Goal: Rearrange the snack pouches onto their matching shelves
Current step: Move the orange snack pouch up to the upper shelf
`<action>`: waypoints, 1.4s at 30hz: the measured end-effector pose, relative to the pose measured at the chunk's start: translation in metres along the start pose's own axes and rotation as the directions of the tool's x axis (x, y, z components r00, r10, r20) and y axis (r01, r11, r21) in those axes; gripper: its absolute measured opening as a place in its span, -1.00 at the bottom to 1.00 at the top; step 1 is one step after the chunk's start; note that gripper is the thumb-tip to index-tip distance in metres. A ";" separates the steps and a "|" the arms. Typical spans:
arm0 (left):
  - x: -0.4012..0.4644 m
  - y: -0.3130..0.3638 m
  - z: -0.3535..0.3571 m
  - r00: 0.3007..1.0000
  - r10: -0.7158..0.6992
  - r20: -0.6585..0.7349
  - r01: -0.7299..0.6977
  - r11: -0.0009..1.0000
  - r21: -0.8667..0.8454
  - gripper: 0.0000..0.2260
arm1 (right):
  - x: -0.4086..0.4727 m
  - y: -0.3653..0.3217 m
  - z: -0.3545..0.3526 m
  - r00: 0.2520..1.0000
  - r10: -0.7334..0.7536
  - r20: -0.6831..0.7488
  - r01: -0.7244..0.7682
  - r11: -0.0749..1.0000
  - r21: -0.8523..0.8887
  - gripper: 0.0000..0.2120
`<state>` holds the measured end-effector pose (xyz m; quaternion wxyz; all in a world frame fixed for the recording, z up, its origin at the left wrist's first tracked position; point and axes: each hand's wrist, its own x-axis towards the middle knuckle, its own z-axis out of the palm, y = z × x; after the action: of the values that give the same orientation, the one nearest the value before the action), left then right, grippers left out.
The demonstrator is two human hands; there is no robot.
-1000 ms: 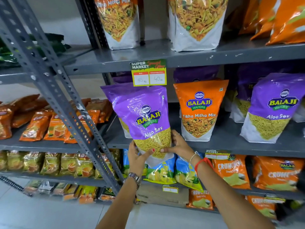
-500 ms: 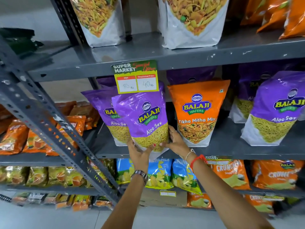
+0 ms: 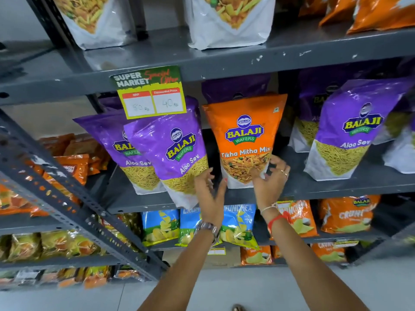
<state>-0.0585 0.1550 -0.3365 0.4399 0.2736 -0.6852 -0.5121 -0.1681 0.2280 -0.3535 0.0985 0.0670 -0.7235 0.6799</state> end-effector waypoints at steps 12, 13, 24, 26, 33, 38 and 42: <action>0.057 -0.009 0.047 0.873 -0.295 0.387 0.281 0.955 0.095 -0.38 | 0.063 0.021 -0.017 0.771 0.206 0.603 -0.161 0.979 -0.129 -0.23; 0.055 -0.008 0.047 0.877 -0.288 0.385 0.269 0.958 0.102 -0.39 | 0.060 0.021 -0.019 0.784 0.191 0.590 -0.156 0.982 -0.111 -0.21; -0.004 0.029 -0.002 0.912 -0.117 0.394 0.113 0.993 0.033 -0.44 | -0.012 -0.016 -0.069 0.889 0.036 0.457 0.000 0.997 -0.078 -0.23; -0.011 0.044 -0.018 0.924 -0.080 0.375 0.087 0.996 -0.001 -0.44 | -0.026 -0.036 -0.074 0.896 -0.013 0.444 0.040 0.998 -0.050 -0.24; -0.016 0.110 -0.078 0.944 0.091 0.316 -0.080 0.996 -0.049 -0.45 | -0.064 -0.118 -0.079 0.896 -0.177 0.408 0.175 0.984 0.043 -0.24; 0.007 0.174 -0.124 0.928 0.232 0.291 -0.229 0.972 -0.043 -0.53 | -0.077 -0.188 -0.062 0.889 -0.257 0.380 0.227 0.966 0.121 -0.30; 0.039 0.217 -0.157 0.917 0.294 0.270 -0.291 0.955 -0.054 -0.56 | -0.078 -0.243 -0.039 0.875 -0.326 0.359 0.295 0.945 0.141 -0.21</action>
<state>0.0787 0.1208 -0.1055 0.4137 0.0916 -0.7695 -0.4778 -0.0337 0.2477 -0.1335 0.0625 0.3157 -0.6800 0.6588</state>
